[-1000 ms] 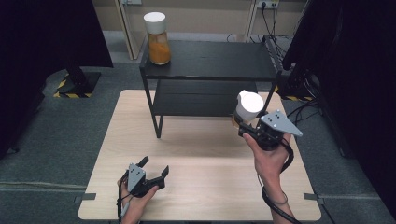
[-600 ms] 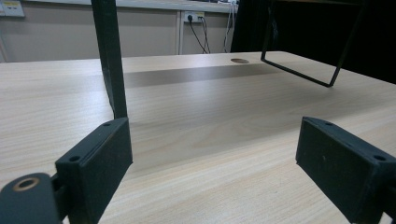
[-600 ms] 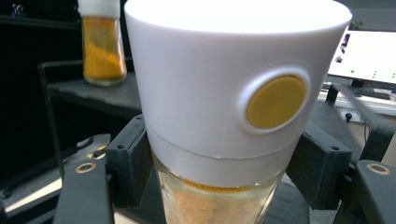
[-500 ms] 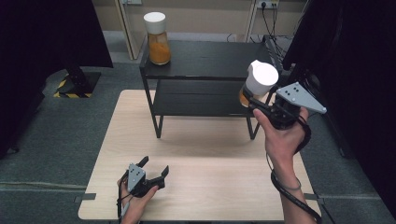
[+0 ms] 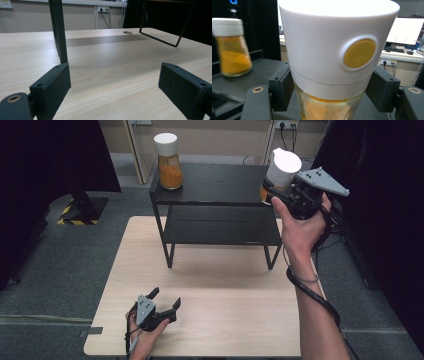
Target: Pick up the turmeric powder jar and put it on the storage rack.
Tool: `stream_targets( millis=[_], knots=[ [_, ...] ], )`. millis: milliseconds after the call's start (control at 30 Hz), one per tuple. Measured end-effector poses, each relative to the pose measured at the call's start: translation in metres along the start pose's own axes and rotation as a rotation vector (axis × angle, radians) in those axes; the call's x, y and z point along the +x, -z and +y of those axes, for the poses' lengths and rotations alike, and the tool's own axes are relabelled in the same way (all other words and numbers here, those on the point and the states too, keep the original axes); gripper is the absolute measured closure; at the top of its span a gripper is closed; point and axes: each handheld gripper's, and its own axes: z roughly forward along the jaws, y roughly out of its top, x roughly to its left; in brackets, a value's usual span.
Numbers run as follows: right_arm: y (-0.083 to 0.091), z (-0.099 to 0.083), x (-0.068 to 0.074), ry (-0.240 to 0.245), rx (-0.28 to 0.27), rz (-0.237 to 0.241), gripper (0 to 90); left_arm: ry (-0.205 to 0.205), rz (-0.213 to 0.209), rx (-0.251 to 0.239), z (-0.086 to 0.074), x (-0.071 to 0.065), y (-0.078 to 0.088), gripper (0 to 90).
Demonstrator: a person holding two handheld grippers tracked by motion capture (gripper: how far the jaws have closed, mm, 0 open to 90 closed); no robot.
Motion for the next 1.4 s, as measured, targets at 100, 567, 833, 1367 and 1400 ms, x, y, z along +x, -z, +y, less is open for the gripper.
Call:
stream_targets(
  millis=[100, 567, 833, 1367, 1400],
  knots=[
    [-0.011, 0.009, -0.003, -0.002, 0.009, -0.019, 30.8, 0.0, -0.001, 0.0, 0.0, 0.0, 0.0, 10.2],
    [-0.057, 0.033, -0.015, -0.039, 0.043, -0.089, 30.8, 0.017, -0.002, -0.002, 0.0, 0.002, 0.0, 10.2],
    [-0.077, 0.033, -0.018, -0.045, 0.076, -0.118, 30.8, 0.012, -0.005, 0.0, 0.0, 0.002, 0.0, 10.2],
    [-0.091, 0.031, -0.023, -0.037, 0.112, -0.129, 30.8, 0.008, -0.006, 0.002, 0.0, 0.002, 0.0, 10.2],
    [-0.091, 0.031, -0.023, -0.036, 0.112, -0.13, 30.7, 0.008, -0.007, 0.001, 0.0, 0.002, 0.0, 10.2]
  ],
)
